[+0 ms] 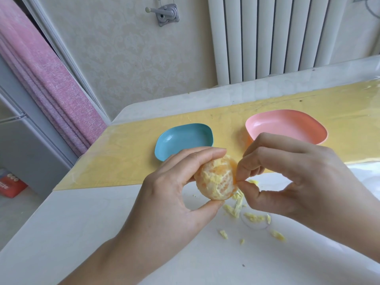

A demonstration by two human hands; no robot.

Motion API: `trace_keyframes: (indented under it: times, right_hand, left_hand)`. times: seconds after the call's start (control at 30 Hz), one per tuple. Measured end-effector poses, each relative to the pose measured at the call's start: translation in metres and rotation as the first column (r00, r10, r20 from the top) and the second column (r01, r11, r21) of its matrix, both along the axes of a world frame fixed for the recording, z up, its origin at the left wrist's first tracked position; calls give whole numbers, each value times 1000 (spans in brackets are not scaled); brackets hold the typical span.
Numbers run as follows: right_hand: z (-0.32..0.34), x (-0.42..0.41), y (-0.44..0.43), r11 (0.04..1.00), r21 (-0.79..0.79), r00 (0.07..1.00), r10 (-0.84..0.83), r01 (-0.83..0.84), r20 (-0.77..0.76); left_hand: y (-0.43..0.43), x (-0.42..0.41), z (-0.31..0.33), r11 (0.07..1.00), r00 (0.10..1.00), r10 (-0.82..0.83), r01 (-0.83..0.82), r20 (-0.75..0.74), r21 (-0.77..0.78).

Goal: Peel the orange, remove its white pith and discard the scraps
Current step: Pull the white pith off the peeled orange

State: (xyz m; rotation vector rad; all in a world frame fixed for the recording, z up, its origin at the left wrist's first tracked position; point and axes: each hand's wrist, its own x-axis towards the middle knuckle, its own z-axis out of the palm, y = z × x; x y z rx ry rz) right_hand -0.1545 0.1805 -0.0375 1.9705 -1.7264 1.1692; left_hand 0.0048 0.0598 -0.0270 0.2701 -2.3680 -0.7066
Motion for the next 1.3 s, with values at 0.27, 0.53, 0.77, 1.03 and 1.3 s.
trace_keyframes:
  times: [0.27,0.53,0.77,1.03,1.3]
  right_hand:
    - [0,-1,0,1000,2,1000,8,-8,-16]
    - [2,-2,2,999,8,999,39,-39,17]
    - [2,-1,2,999,-1,998,54,-54,44]
    - [6,-2,3,994,-86,990,75,-64,123]
    - [4,0,2,995,-65,969,92,-79,227]
  left_hand:
    - [2,1,2,973,999,-49,45,11,227]
    - [1,1,5,915,995,-90,66,43,399]
    - [-4,1,5,816,986,-162,111,40,567]
    - [-7,1,7,711,980,-195,112,42,694]
    - [-6,1,8,711,987,-157,86,38,698]
